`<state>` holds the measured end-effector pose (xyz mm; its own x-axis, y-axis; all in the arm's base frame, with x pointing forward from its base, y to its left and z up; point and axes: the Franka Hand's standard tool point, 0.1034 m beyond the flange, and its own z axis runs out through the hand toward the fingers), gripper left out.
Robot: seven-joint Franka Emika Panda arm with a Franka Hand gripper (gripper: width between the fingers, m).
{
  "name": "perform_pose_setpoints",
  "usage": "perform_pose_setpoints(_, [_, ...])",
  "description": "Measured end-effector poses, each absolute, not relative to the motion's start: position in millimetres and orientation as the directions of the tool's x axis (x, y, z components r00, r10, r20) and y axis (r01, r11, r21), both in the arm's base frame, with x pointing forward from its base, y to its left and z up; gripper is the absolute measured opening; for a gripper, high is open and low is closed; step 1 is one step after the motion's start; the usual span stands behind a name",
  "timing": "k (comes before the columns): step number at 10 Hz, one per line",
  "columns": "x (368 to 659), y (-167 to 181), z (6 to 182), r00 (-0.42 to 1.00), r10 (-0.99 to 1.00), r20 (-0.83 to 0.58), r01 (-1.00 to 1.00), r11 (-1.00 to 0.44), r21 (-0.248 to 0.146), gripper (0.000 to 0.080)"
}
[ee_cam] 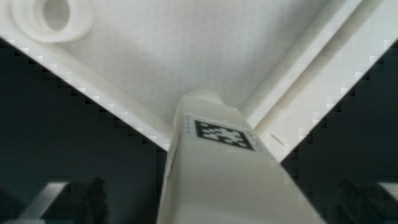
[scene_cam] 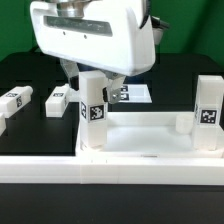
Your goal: Assemble desk
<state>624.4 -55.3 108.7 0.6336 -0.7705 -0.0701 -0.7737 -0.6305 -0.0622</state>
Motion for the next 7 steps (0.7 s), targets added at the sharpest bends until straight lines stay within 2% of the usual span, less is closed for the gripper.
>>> perform_pose_setpoints(3, [624.0, -56.0, 108.6, 0.820, -0.570, -0.050, -0.573, -0.817, -0.072, 0.0649])
perform_pose_setpoints(4, [623.1, -57.7, 108.4, 0.877, -0.479, -0.038, -0.480, -0.876, -0.052, 0.0649])
perform_pose_setpoints(7, [623.2, -55.8, 108.3, 0.985, -0.170, -0.020, -0.171, -0.985, -0.032, 0.0649])
